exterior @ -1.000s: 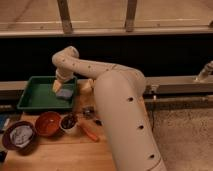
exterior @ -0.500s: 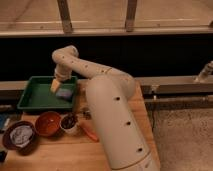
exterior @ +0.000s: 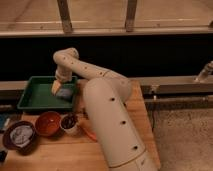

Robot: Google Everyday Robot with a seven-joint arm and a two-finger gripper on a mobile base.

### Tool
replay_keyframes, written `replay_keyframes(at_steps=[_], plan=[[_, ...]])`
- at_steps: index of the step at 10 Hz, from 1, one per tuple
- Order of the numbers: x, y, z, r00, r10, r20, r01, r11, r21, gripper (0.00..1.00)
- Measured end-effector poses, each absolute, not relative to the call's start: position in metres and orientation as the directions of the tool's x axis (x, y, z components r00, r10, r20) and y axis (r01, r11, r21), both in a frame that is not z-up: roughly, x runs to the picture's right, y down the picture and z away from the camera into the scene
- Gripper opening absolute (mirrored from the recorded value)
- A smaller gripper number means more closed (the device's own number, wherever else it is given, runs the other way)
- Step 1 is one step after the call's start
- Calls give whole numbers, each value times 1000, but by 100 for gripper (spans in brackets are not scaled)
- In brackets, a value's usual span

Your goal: Place sponge in table surface

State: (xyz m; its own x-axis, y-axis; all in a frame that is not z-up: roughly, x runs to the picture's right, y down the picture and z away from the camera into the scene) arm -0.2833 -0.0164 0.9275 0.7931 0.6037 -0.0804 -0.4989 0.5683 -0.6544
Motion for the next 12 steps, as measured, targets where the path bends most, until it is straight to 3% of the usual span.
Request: replay_keyframes(at_steps=[12], plan=[[-294,40,961,822,560,-102,-421,478,-771,80]])
